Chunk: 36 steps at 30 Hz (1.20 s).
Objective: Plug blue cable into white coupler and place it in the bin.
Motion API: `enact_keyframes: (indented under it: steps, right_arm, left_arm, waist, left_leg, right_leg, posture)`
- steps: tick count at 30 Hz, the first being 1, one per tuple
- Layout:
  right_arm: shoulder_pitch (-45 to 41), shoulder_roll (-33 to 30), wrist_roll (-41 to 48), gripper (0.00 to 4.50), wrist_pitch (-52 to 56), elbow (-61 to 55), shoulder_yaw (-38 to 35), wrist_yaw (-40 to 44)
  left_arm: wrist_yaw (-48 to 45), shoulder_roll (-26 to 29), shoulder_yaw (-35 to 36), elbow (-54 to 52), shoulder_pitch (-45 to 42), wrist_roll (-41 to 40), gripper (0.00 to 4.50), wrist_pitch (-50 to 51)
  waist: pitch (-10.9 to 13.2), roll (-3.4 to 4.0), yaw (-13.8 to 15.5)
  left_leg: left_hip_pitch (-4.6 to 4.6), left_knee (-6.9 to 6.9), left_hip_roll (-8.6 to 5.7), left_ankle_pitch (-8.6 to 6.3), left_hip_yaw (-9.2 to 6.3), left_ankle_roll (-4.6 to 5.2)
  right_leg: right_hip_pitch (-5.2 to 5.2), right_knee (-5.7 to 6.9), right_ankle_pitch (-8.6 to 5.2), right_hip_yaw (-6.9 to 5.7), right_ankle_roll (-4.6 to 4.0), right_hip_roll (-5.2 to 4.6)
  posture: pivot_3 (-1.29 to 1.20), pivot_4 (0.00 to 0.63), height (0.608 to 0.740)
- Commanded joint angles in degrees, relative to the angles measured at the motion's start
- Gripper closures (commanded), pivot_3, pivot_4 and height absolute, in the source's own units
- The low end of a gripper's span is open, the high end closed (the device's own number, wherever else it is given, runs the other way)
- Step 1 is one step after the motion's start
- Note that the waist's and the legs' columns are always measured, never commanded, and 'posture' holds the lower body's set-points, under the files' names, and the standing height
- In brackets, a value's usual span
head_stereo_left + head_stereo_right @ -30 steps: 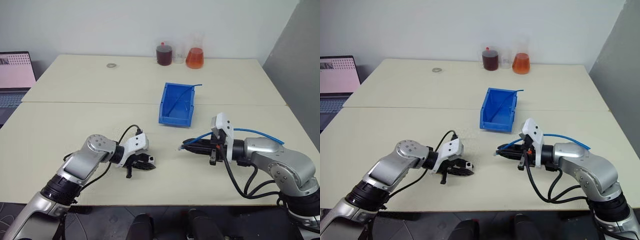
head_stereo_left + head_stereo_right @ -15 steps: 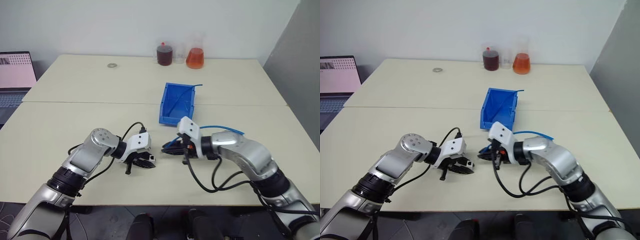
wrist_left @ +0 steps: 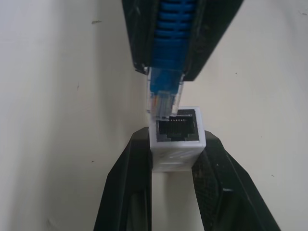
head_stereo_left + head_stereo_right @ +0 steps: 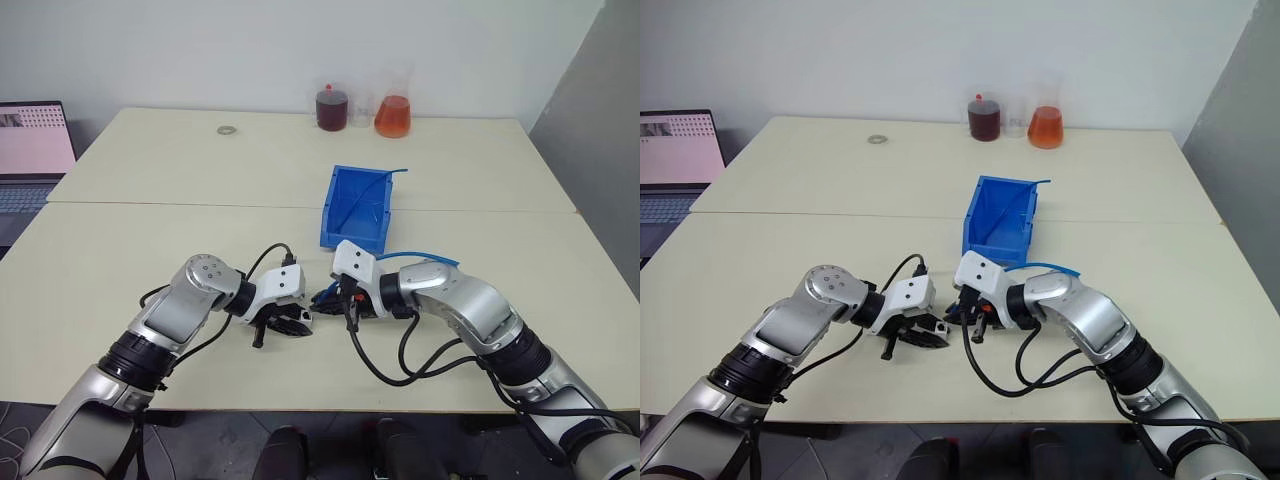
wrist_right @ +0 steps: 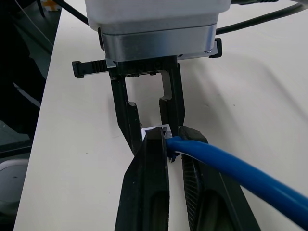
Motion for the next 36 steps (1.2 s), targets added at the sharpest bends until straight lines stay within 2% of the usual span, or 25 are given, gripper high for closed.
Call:
enact_keyframes:
  steps: [1,14,21,29,36]
  right_arm:
    - [-1.1,0.7,-0.8,4.39,0.1,-1.0,0.7,1.2]
    - [-3.2,1.2,-3.6,4.39,-0.8,0.2,3.5,4.8]
    - [-4.2,-0.8,-5.9,4.39,-1.1,1.7,5.5,7.4]
    - [-6.7,2.8,-6.0,4.39,1.4,5.3,6.8,9.1]
    - [-6.6,4.0,-8.6,4.39,1.4,6.9,11.6,10.3]
  left_arm:
    - [-0.3,-0.2,-1.5,-0.2,0.6,1.3,3.7,0.9]
    - [0.1,-0.7,-1.5,0.8,0.9,1.8,3.7,0.5]
    - [0.3,-0.6,-1.3,1.2,1.2,2.0,3.7,0.1]
    - [0.7,-1.2,-1.5,2.0,1.2,2.2,3.7,-0.5]
    - [0.8,-1.0,-1.2,1.3,2.0,2.1,3.7,-0.3]
  waist:
    - [0.0,0.0,0.0]
    - [0.0,0.01,0.0]
    - [0.0,0.04,0.1]
    - [-0.1,0.06,0.1]
    - [-0.3,0.19,-0.1]
  left_leg:
    - [0.0,0.0,0.0,0.0,0.0,0.0]
    - [0.01,0.01,-0.01,0.0,0.01,0.0]
    - [0.02,0.02,-0.02,0.0,0.0,0.0]
    - [0.07,0.02,-0.02,0.0,-0.01,0.0]
    - [0.34,-0.01,-0.01,0.0,0.03,0.01]
  right_leg:
    - [0.0,0.0,0.0,0.0,0.0,0.0]
    - [0.0,0.01,0.0,-0.01,0.0,-0.01]
    - [0.02,0.01,0.0,-0.02,0.0,-0.02]
    - [0.06,0.03,0.0,-0.02,0.0,-0.03]
    - [0.25,0.04,0.0,-0.01,-0.01,-0.02]
  posture:
    - [0.0,0.15,0.74]
    - [0.0,0.15,0.74]
    - [0.0,0.15,0.74]
    - [0.0,0.15,0.74]
    - [0.0,0.15,0.74]
